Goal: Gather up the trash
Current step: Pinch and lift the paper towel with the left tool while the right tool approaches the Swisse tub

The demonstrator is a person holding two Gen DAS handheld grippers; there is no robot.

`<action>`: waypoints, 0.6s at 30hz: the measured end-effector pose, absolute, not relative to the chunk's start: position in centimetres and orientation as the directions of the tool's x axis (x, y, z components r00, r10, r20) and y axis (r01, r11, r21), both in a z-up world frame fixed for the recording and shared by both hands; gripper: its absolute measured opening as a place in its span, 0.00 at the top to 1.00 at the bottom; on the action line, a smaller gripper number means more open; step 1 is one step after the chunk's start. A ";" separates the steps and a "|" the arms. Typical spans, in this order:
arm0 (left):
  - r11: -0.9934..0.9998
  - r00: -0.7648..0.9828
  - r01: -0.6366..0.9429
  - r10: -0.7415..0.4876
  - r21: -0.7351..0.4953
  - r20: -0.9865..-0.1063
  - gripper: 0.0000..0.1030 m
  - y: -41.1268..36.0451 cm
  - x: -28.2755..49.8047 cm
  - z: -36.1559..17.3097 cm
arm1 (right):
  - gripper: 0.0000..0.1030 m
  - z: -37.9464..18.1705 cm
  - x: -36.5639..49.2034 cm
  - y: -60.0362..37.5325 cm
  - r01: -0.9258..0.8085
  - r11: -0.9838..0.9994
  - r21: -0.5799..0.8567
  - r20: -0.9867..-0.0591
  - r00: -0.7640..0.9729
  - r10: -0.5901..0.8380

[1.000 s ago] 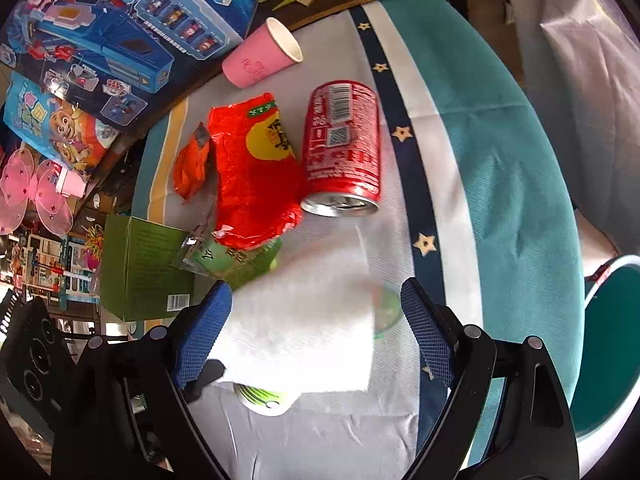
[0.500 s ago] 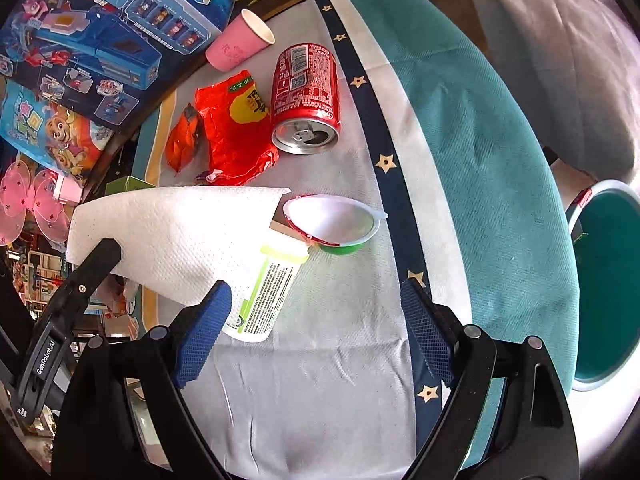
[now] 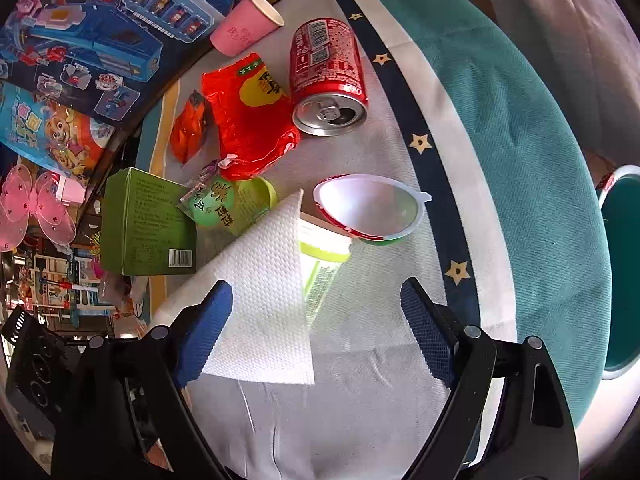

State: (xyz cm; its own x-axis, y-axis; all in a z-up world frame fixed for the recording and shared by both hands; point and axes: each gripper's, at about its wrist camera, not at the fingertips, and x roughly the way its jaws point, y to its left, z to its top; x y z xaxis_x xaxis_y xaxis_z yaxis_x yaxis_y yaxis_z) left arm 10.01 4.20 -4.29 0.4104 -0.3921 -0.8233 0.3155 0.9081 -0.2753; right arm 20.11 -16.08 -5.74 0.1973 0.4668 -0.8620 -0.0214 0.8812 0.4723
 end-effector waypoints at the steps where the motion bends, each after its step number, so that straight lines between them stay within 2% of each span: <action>1: 0.907 0.406 0.313 -0.397 -0.283 -0.823 0.96 4.4 10.0 -4.5 | 0.20 -5.7 20.1 -16.0 -0.023 0.882 0.471 -0.862 0.198 0.466; 2: 0.905 0.404 0.310 -0.403 -0.292 -0.821 0.95 4.6 10.0 -4.5 | 0.20 -5.7 20.1 -16.0 -0.022 0.883 0.469 -0.863 0.200 0.463; 3: 0.904 0.409 0.304 -0.408 -0.300 -0.816 0.86 4.8 10.1 -4.4 | 0.20 -5.7 20.1 -16.1 -0.018 0.884 0.467 -0.864 0.202 0.461; 4: 0.906 0.423 0.301 -0.408 -0.299 -0.809 0.71 5.0 10.1 -4.1 | 0.20 -5.7 20.1 -16.3 -0.012 0.884 0.468 -0.864 0.203 0.460; 5: 0.911 0.442 0.297 -0.397 -0.287 -0.804 0.60 5.1 10.2 -3.8 | 0.20 -5.6 20.1 -16.6 -0.005 0.884 0.468 -0.864 0.207 0.459; 6: 0.915 0.456 0.294 -0.388 -0.276 -0.801 0.42 5.2 10.3 -3.5 | 0.20 -5.5 20.1 -16.9 0.001 0.884 0.468 -0.864 0.211 0.457; 7: 0.917 0.465 0.298 -0.383 -0.266 -0.798 0.31 5.2 10.5 -3.2 | 0.20 -5.5 20.2 -17.2 0.006 0.883 0.468 -0.864 0.214 0.456; 12: 0.901 0.456 0.371 -0.387 -0.224 -0.802 0.18 3.3 11.9 -3.2 | 0.20 -5.3 20.5 -17.8 0.016 0.879 0.476 -0.860 0.218 0.461; 13: 0.898 0.443 0.377 -0.388 -0.225 -0.808 0.18 2.8 12.2 -3.5 | 0.21 -5.3 20.6 -17.8 0.017 0.876 0.482 -0.857 0.215 0.468; 16: 0.875 0.381 0.411 -0.420 -0.257 -0.824 0.18 1.1 12.7 -4.9 | 0.42 -5.2 20.4 -17.7 -0.001 0.871 0.492 -0.851 0.213 0.480; 18: 0.866 0.354 0.438 -0.415 -0.243 -0.838 0.18 -0.2 12.7 -6.0 | 0.42 -5.2 20.3 -17.9 -0.003 0.870 0.494 -0.850 0.211 0.483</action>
